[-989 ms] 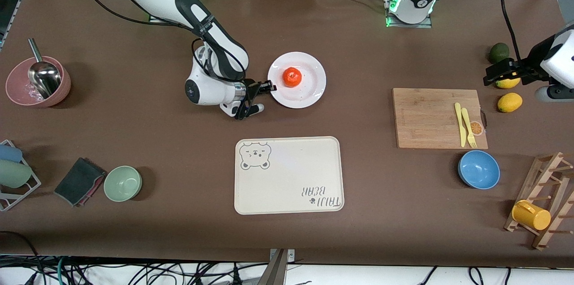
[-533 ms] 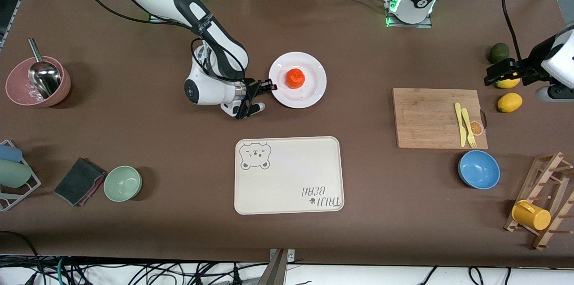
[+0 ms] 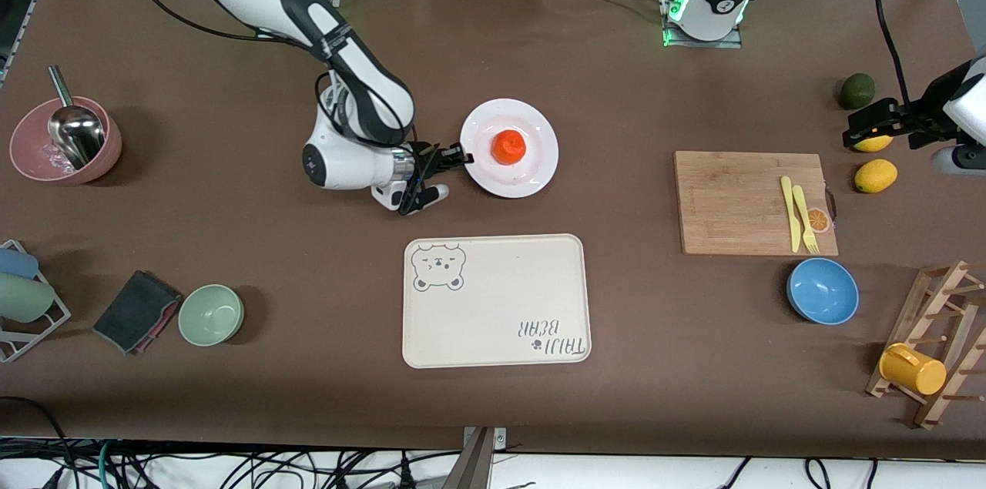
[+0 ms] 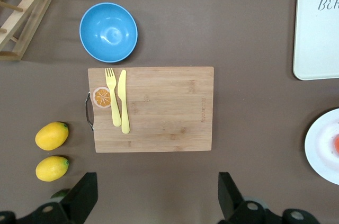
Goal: Place orange and plate with both arms
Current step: 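Slide the plate with the orange onto the bear tray with the right gripper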
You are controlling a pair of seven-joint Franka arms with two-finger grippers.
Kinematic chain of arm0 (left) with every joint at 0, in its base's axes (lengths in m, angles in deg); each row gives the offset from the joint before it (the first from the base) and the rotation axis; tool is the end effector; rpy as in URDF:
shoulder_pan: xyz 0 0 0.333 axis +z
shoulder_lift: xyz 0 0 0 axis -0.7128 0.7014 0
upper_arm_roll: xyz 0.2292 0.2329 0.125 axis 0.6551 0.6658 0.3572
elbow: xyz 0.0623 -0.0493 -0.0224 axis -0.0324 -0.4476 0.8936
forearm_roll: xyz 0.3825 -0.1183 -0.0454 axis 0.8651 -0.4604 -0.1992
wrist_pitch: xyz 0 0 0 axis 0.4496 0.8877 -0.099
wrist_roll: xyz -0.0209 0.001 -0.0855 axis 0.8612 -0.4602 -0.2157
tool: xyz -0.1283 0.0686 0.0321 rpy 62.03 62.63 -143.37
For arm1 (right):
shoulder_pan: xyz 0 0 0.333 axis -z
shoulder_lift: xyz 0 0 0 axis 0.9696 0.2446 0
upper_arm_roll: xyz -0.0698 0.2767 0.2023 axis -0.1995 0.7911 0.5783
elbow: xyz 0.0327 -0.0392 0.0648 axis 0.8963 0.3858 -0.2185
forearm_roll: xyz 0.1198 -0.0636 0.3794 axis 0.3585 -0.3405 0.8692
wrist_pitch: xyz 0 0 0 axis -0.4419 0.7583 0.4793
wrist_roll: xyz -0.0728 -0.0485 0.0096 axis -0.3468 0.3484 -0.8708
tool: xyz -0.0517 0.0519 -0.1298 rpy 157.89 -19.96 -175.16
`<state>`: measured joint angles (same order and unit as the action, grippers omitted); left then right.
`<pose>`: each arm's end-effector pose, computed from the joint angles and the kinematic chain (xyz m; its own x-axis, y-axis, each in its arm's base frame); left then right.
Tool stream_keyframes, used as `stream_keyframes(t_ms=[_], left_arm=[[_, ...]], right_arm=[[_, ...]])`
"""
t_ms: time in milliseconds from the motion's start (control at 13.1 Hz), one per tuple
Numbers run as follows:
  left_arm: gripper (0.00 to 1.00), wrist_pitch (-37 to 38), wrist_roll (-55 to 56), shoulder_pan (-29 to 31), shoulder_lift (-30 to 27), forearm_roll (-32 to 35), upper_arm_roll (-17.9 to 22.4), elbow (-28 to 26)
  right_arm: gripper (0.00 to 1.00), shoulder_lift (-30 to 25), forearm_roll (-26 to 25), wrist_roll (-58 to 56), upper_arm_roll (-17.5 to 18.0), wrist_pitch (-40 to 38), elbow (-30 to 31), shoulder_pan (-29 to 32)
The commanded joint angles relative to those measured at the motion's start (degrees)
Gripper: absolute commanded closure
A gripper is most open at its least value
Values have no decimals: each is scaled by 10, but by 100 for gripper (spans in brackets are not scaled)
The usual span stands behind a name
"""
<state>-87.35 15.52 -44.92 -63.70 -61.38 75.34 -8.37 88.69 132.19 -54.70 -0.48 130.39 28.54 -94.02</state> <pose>0.5831 0.0236 0.5785 0.9938 -0.0093 -0.1111 -0.0063 -0.9996 0.0271 0.5126 0.3875 0.1780 0.9341 0.3049 -0.1858 0.0876 -0.7001 -0.7087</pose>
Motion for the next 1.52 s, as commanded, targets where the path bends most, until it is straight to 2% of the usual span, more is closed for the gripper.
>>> stream_keyframes(t_ms=[0, 228, 380, 989, 1141, 1446], left_arm=[[0, -5, -8, -1, -2, 0, -3, -3], [0, -2, -8, 1, -2, -2, -4, -1], [0, 3, -7, 2, 3, -2, -3, 0], [0, 3, -11, -4, 5, -2, -4, 13], [0, 2, -10, -5, 5, -1, -4, 14], [0, 3, -12, -2, 5, -1, -4, 14]], right_arm=[[100, -24, 3, -13, -8, -33, -3, 12], [100, -26, 3, -14, -10, -39, -30, 42], [100, -14, 1, -13, -10, -40, -77, 61], [100, 230, 1, 21, -11, -41, -392, 73], [100, 258, 0, 53, -12, -29, -430, 62], [100, 299, 0, 53, -10, 48, -474, 47]])
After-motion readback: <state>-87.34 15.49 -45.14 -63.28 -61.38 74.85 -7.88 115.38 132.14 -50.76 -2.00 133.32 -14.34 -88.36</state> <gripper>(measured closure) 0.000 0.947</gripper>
